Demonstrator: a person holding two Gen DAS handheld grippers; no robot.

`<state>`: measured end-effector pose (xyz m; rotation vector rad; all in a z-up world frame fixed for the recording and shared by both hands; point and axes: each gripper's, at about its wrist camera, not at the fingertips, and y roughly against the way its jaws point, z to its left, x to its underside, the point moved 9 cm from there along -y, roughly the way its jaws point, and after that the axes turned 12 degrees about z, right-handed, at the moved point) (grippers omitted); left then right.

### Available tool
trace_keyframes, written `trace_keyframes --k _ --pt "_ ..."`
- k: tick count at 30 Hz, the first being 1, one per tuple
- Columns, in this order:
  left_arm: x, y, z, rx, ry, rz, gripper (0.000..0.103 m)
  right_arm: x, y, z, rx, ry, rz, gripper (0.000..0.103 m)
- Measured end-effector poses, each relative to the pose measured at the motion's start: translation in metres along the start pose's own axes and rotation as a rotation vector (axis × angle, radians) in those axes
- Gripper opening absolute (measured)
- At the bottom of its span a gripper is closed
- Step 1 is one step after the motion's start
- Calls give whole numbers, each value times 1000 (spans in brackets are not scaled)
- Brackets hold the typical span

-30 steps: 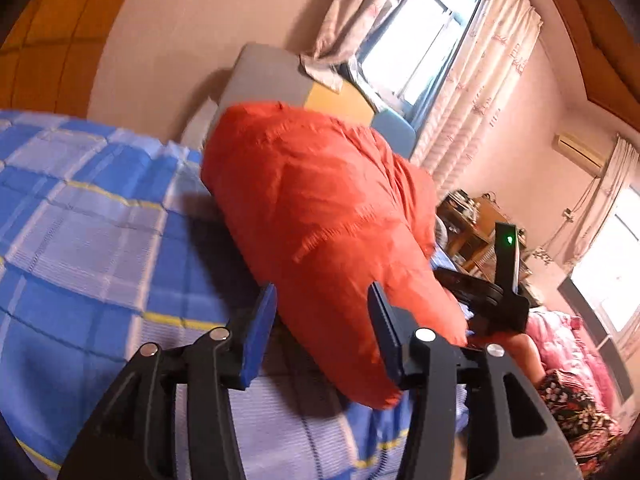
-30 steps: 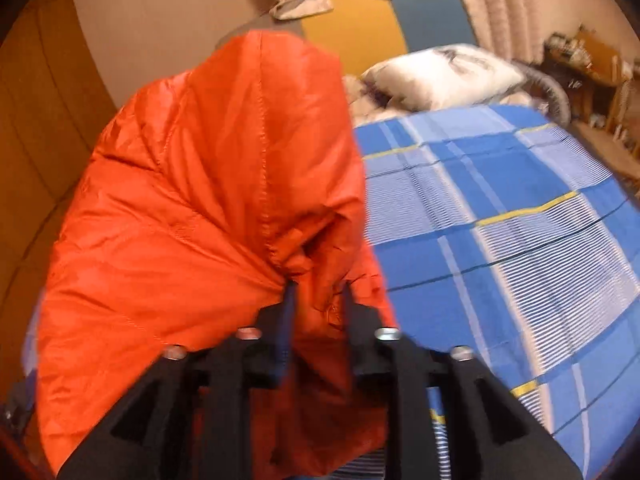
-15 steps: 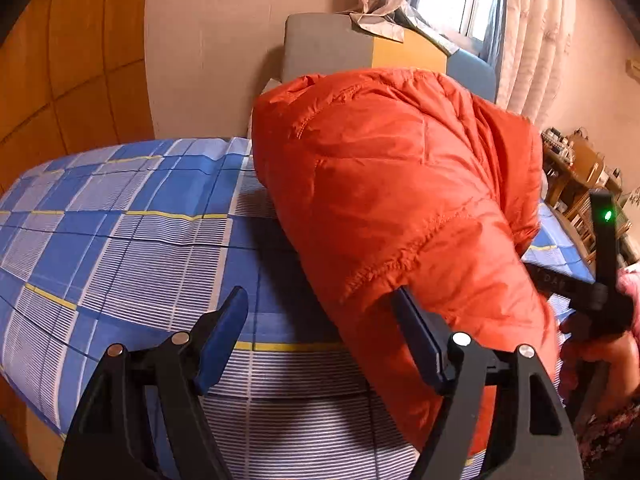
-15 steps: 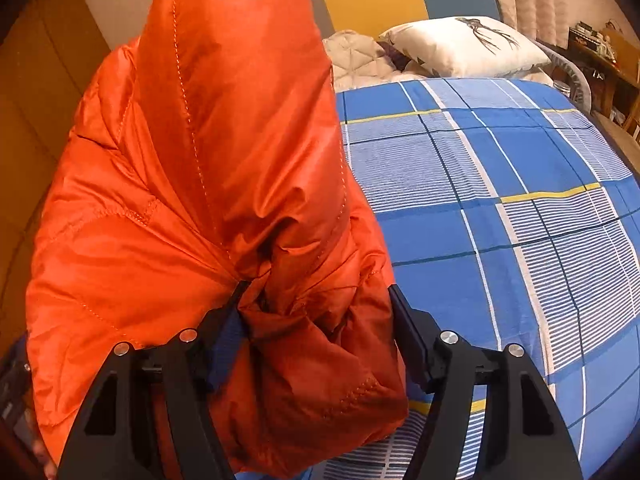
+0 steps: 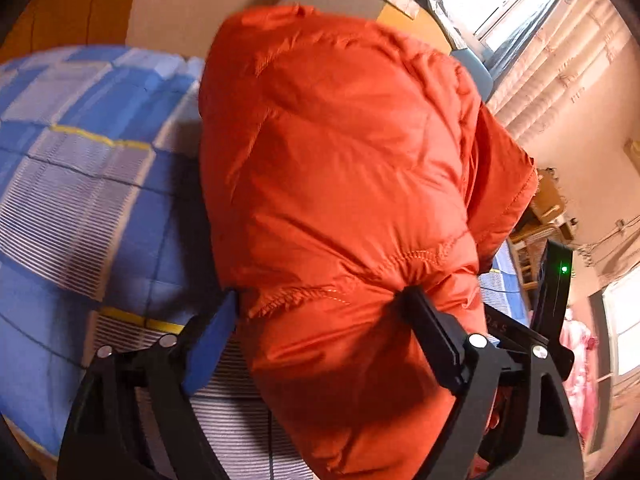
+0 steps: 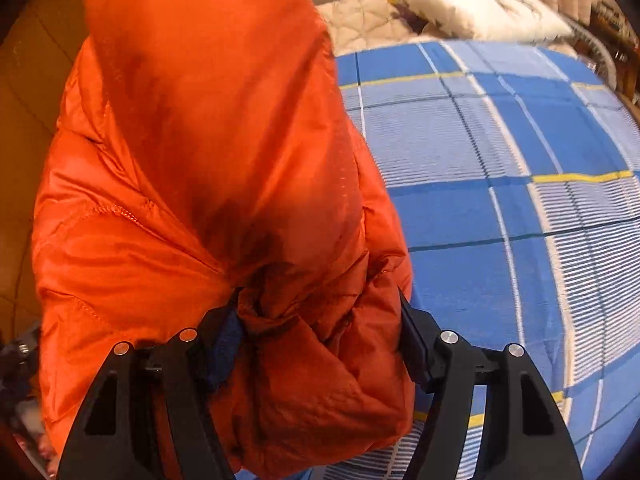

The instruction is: Fold large clothes

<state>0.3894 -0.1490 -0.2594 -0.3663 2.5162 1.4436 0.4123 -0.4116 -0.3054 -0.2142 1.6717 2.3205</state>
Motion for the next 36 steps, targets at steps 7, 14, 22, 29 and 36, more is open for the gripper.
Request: trace_keyframes --k 7,14,22,29,36 --pt "3 0 -4 23 -90 -25 58 6 5 11 -28 14 -22 41" --pt "0 27 25 24 -121 -62 43 22 9 50 -122 39 -33 31" --pt "0 101 108 -56 -130 -129 41 53 -15 151 -266 116 -43 30" --pt "24 108 166 -161 -84 -165 49 60 -35 183 -199 144 -157 31" --pt "26 109 164 -189 -102 -209 49 73 -2 182 -123 119 -224 40"
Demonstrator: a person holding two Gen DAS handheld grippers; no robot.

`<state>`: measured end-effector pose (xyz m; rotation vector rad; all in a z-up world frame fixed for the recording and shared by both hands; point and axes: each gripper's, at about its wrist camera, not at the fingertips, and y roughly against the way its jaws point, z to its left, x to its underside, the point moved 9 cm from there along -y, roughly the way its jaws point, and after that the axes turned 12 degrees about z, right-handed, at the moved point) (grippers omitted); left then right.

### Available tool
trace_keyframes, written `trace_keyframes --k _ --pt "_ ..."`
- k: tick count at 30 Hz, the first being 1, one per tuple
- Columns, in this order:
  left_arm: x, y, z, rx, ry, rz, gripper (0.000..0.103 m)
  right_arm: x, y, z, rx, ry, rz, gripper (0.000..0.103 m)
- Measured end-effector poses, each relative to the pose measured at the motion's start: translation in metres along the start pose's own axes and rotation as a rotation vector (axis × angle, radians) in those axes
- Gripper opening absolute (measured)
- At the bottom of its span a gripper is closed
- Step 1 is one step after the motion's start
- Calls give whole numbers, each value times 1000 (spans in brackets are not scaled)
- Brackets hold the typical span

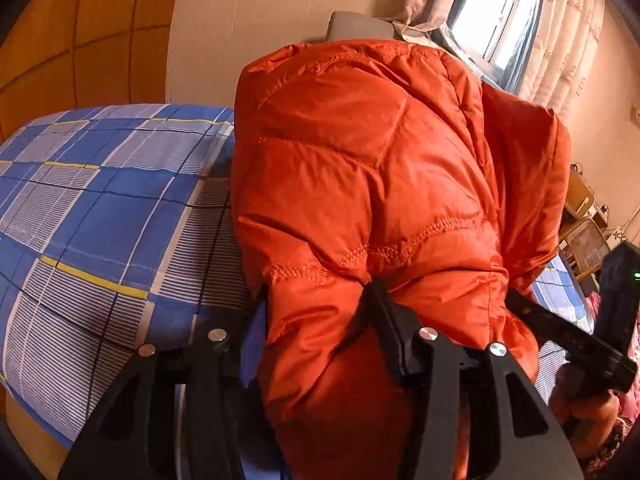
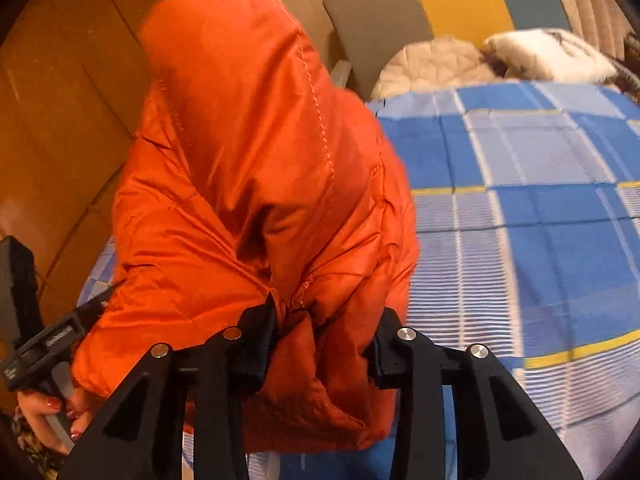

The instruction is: Fold large clothes

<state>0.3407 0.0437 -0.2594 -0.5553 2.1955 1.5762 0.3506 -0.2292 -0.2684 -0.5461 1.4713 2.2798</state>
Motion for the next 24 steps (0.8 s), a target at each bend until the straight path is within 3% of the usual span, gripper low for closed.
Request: trace_keyframes --k 4,8,12,14,18,22,24 --pt "8 9 4 21 23 -20 49 -5 29 -5 14 -1 -69 41" --pt "13 18 2 -18 -2 -52 49 -17 67 14 53 68 -189 41" --pt "19 29 -2 -74 -32 -75 45 -38 88 44 110 188 -268 21" --pt "24 35 -4 -131 -50 -90 40 -50 90 63 139 256 -277 15" --pt "34 48 -4 -297 -66 -111 31 -71 80 81 230 333 -281 15" --pt "43 53 0 -383 -67 -106 31 -87 40 72 310 337 -188 15" --pt "43 54 -1 -389 -70 -104 31 -89 14 58 326 321 -121 15"
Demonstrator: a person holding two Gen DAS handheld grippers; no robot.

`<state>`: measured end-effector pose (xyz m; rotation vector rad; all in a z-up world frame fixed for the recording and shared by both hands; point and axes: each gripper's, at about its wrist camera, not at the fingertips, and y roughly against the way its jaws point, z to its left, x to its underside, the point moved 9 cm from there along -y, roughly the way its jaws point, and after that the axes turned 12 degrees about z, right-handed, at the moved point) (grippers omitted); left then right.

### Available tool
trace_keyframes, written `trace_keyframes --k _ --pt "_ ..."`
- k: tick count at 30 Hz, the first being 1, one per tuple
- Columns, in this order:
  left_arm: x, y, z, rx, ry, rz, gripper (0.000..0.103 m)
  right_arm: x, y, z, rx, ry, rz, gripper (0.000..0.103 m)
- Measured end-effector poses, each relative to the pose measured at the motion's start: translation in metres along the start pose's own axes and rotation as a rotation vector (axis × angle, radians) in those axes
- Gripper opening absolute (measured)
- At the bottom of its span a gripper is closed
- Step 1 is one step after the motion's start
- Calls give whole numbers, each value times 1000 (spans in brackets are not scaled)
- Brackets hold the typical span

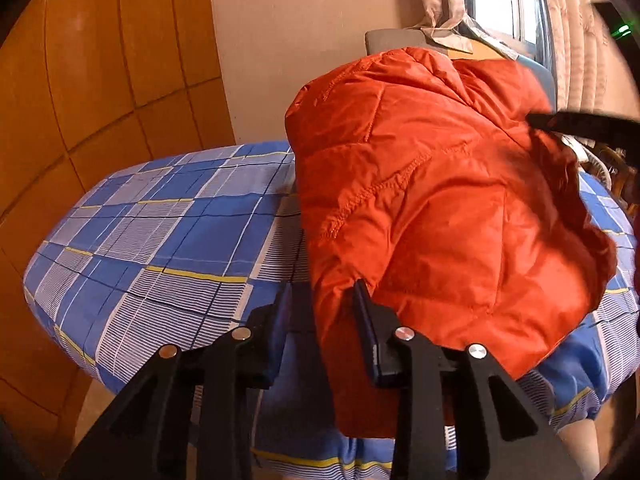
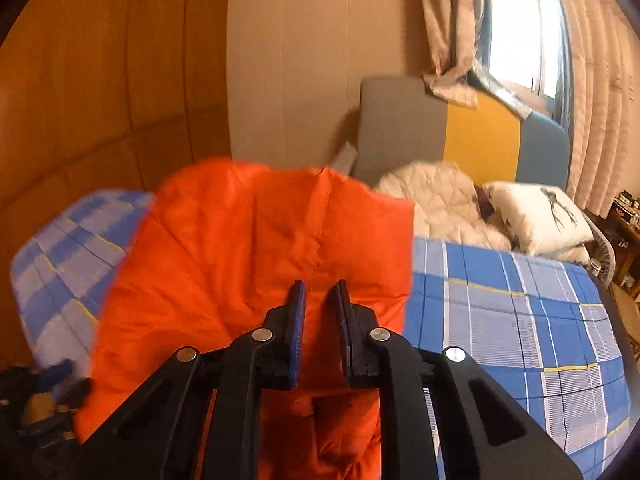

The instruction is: Fold large clothes

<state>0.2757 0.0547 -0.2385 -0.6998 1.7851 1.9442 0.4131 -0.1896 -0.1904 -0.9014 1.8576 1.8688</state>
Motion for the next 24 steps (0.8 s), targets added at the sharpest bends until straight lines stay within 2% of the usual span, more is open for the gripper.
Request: trace_keyframes --k 2,6,10,13,15,18,24 --pt "-1 1 0 7 0 -3 31 7 -23 -5 -20 -20 51 15" --pt "-4 0 -4 -13 -18 -20 32 20 -52 -20 47 -51 131 15" --pt "1 -3 2 -52 6 -15 31 31 -73 -36 61 -114 183 14" --pt "6 -16 2 -19 39 38 29 40 -85 -32 74 -104 188 14" --pt "7 -20 2 -30 34 38 29 43 -91 -27 114 -59 189 13" --pt "7 -18 1 -56 22 36 29 43 -93 -27 110 -51 208 13" --pt "7 -14 8 -103 28 43 30 41 -78 -25 154 -12 210 13"
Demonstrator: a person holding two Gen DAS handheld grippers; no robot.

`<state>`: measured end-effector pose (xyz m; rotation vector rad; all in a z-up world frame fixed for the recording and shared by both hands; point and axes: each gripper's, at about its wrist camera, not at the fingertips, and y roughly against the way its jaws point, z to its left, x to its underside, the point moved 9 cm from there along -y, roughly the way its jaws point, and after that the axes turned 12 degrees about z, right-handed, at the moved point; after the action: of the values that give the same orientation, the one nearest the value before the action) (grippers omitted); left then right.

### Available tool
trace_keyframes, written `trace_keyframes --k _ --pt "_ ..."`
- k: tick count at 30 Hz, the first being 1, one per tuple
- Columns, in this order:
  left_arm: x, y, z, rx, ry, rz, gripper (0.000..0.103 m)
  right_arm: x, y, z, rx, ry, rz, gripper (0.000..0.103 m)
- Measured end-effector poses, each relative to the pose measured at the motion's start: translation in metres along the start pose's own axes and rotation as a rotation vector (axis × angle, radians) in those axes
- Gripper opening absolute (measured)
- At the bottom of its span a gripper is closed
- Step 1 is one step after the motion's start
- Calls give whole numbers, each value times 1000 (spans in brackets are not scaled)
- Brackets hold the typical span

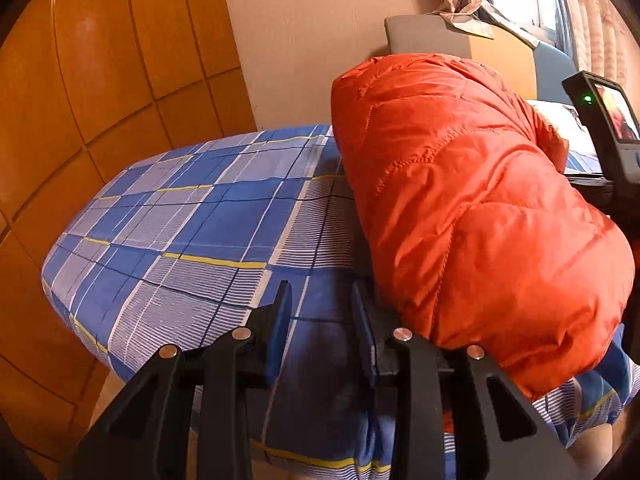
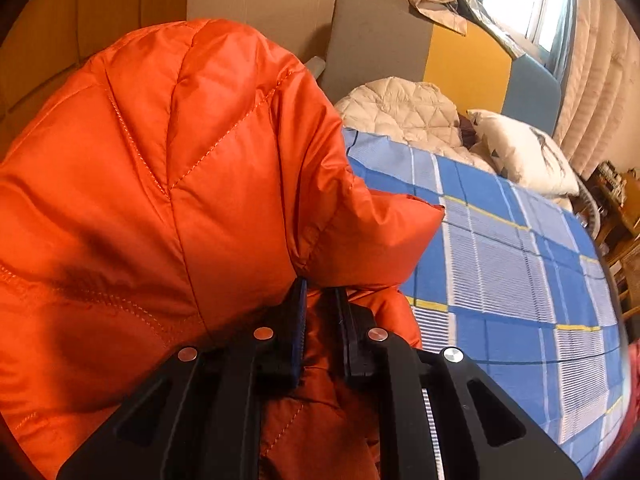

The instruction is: Fold large clothes

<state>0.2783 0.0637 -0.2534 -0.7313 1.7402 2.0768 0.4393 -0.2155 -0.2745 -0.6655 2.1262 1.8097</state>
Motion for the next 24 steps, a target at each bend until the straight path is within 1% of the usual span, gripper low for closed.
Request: trace_keyframes --k 2,5,7,11,15,24 --pt "-1 2 4 -20 2 -5 31 3 10 -2 -1 -5 -13 13" --pt "-2 5 12 -28 23 -10 31 6 16 -2 8 -1 -13 13" --pt "-2 4 16 -31 32 -4 31 7 11 -2 17 12 -7 13" --pt "-2 1 20 -44 34 3 31 7 5 -5 -9 -23 20 13" --pt "-2 1 21 -42 34 1 31 7 10 -3 9 2 18 13" --pt "0 0 25 -51 41 10 31 10 8 -8 -17 -32 11 13"
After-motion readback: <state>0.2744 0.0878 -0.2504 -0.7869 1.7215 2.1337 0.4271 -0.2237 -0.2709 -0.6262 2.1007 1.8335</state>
